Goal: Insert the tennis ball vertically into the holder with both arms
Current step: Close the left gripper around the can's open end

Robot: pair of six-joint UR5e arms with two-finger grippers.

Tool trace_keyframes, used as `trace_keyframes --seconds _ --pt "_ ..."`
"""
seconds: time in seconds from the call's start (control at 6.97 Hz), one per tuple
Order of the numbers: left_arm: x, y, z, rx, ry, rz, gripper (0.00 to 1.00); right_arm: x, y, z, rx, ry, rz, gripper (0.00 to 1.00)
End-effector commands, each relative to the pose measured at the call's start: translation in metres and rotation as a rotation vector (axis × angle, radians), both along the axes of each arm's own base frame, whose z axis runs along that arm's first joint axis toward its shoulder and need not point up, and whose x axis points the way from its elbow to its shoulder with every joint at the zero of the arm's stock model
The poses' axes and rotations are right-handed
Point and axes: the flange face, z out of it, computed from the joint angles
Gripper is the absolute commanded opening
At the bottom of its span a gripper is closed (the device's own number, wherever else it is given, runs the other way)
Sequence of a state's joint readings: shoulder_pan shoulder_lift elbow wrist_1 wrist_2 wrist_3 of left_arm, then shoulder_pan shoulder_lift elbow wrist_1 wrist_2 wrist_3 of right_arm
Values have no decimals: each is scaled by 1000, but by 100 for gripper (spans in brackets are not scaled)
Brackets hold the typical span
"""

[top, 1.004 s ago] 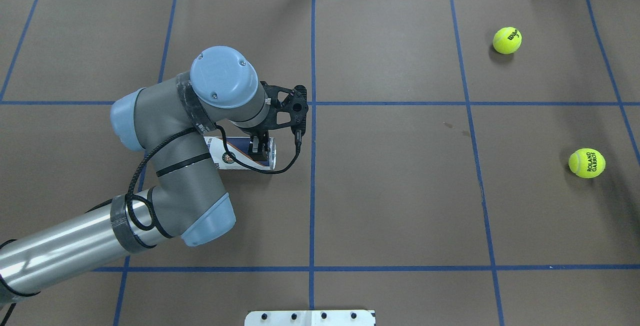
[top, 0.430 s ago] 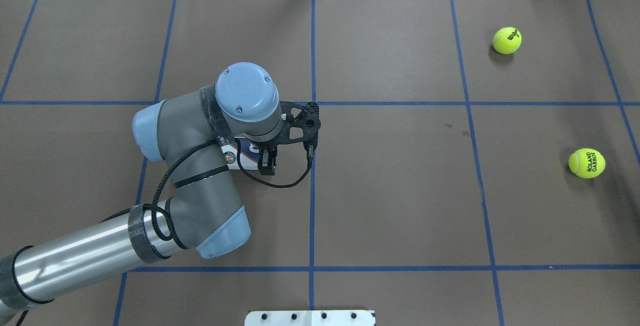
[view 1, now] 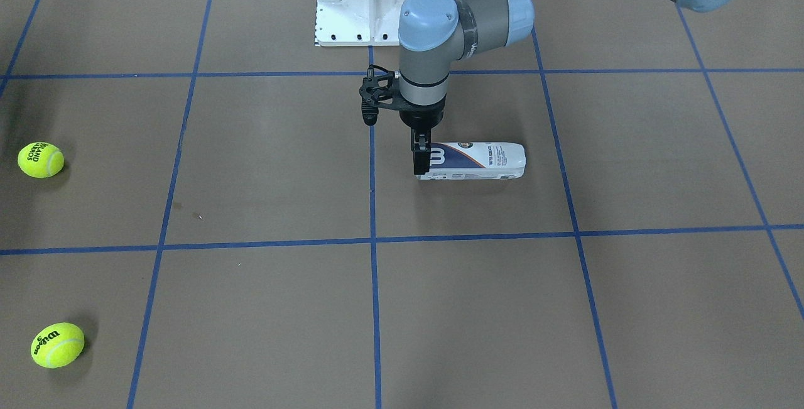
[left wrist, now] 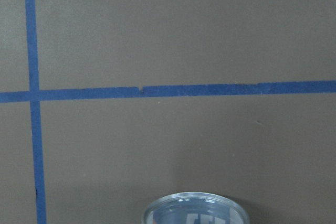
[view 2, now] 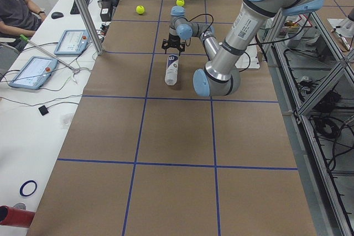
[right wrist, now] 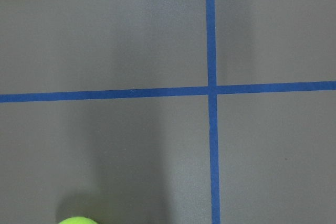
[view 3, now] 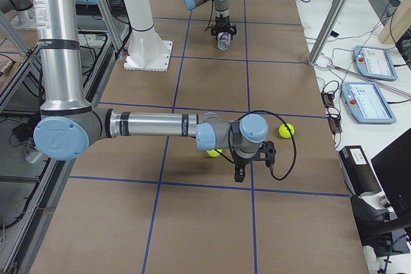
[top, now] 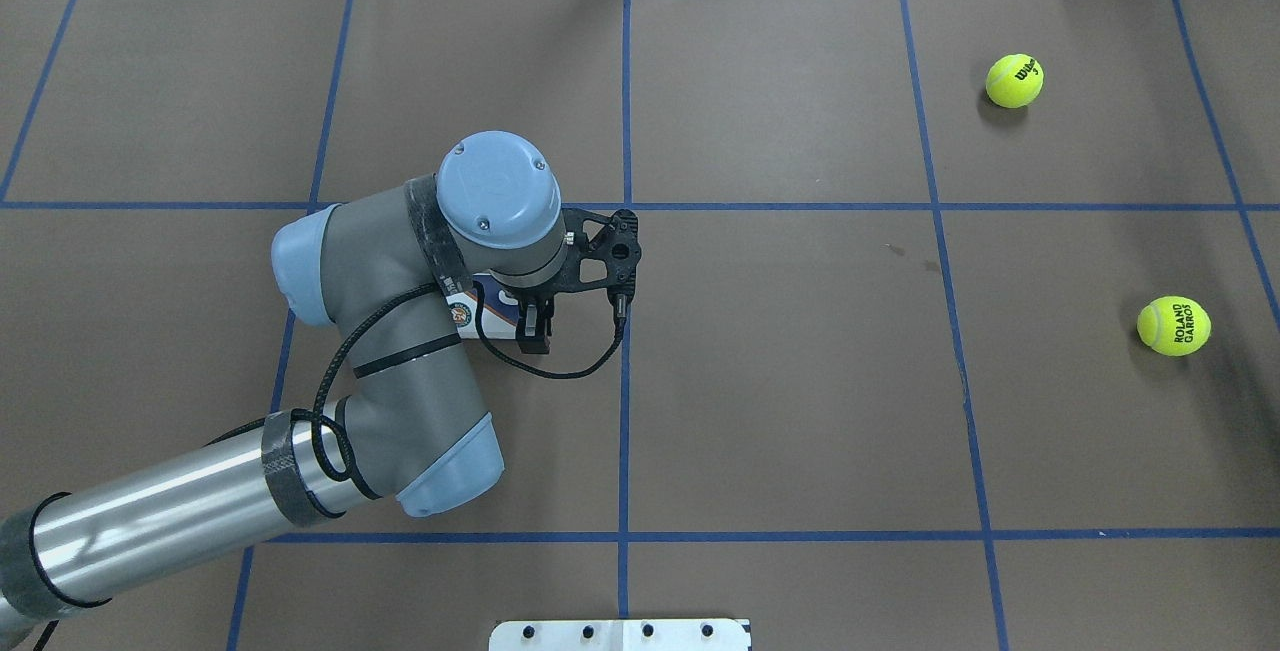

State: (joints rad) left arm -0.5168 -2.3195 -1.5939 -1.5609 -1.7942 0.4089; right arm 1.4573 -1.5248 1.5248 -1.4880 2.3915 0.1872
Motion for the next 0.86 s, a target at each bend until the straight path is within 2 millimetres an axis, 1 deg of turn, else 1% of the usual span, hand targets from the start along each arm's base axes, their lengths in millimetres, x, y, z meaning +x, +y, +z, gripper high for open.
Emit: trace_keyframes --seconds 0.0,0.29,0.72 --pt "9 0 11 -7 -8 5 99 0 0 1 -3 0 0 99" --pt "18 -4 21 -2 5 4 99 -1 0 2 -3 0 -2 99" --pt "18 -4 23 4 3 11 99 -2 0 1 -1 0 -3 99"
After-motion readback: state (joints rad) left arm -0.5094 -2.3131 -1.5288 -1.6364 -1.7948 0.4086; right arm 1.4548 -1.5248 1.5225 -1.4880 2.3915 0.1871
